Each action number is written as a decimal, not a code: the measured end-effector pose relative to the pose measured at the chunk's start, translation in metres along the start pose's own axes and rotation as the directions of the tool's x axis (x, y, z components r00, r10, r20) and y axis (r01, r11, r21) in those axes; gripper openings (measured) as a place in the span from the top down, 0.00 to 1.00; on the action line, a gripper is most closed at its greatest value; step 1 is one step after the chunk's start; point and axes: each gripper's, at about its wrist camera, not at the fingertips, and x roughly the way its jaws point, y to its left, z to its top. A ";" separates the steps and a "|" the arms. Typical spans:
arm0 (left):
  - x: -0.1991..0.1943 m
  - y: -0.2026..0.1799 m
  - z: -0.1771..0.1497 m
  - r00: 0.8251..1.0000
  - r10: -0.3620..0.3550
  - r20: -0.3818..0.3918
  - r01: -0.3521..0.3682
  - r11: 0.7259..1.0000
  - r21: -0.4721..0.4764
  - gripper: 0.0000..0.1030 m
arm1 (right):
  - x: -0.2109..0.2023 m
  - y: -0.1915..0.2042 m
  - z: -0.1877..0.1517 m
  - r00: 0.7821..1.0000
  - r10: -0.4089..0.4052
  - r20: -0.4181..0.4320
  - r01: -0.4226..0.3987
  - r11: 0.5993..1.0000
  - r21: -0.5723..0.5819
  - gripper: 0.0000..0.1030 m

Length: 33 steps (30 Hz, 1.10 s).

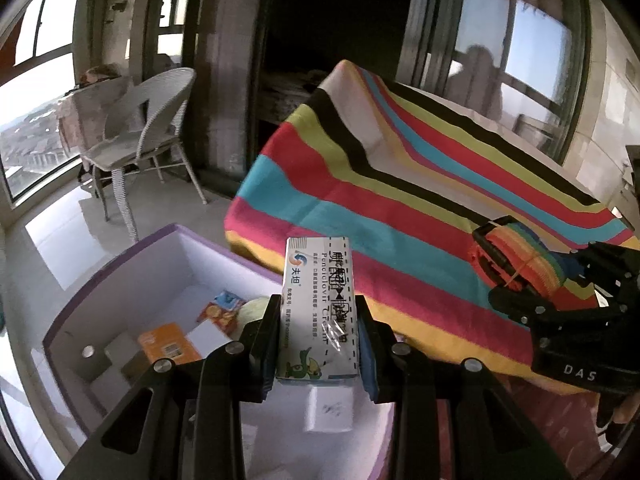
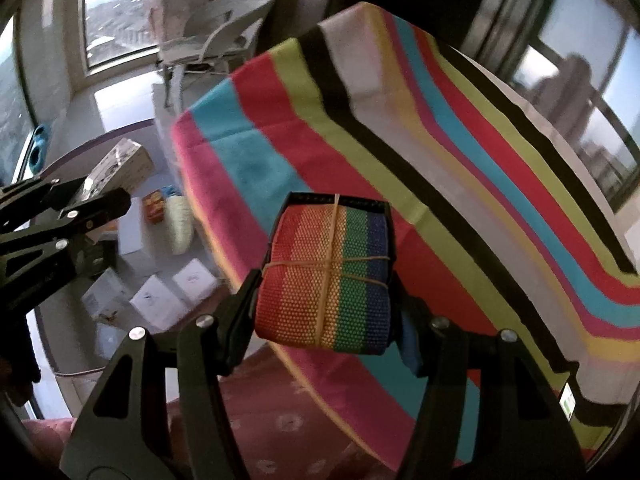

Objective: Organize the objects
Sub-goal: 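Carry the striped pouch and white card box over the bin with both tools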

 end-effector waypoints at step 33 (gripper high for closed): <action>-0.039 0.097 -0.022 0.986 0.167 0.018 -0.164 0.979 -0.124 0.66 | -0.001 0.133 0.042 0.971 0.241 0.001 -0.234 0.943 -0.239 0.38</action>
